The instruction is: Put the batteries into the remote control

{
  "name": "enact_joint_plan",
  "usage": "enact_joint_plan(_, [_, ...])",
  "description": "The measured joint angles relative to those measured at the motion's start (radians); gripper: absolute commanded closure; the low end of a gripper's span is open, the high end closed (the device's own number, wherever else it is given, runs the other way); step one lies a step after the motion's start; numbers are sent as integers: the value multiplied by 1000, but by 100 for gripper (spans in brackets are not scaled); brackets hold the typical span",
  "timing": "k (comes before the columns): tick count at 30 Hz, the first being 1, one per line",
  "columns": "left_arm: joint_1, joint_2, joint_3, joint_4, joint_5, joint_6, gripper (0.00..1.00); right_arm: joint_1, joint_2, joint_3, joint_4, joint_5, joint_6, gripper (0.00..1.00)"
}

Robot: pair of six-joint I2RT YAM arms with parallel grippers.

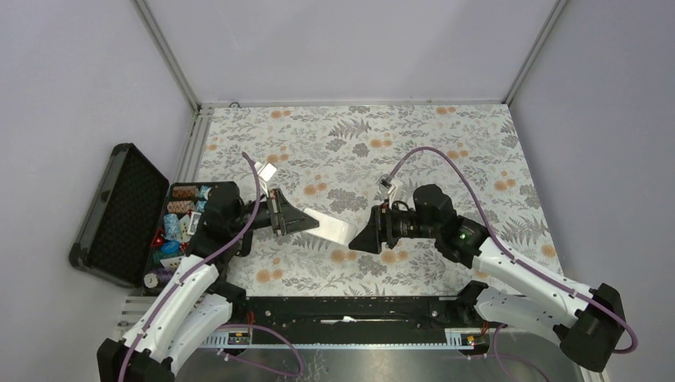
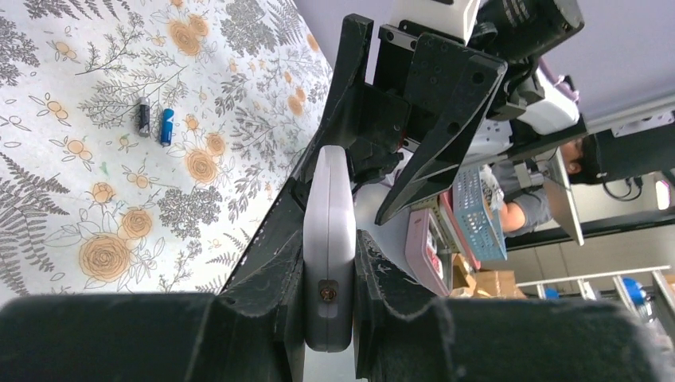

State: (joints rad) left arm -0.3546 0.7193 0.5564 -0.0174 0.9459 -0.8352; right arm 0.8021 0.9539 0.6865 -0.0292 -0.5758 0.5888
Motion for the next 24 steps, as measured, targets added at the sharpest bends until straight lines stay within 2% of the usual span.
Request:
enact_joint_plan(13, [24, -6, -97, 250, -43, -217, 100, -2, -40, -25, 66, 191, 142, 35])
enact_joint_plan(24, [36, 23, -140, 398, -63, -330, 100, -2, 19, -25, 182, 201, 226, 41])
